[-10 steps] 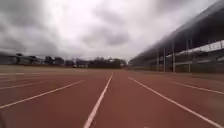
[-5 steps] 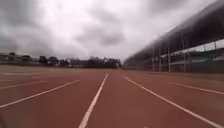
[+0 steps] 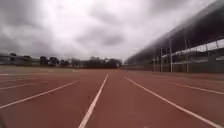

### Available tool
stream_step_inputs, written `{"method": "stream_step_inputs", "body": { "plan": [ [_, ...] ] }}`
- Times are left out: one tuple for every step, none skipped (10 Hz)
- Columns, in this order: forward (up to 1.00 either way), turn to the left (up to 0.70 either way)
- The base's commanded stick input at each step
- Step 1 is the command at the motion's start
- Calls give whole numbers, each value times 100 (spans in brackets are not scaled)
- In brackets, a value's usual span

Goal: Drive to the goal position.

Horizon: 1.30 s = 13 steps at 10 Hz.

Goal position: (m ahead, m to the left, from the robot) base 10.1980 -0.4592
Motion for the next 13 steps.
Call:
{"method": "stream_step_inputs", "body": {
  "plan": [
    [70,0],
    [70,0],
    [70,0],
    [70,0],
    [70,0],
    [70,0],
    [70,0],
    [70,0],
    [70,0],
    [70,0],
    [70,0],
    [70,0],
    [70,0]
  ]
}}
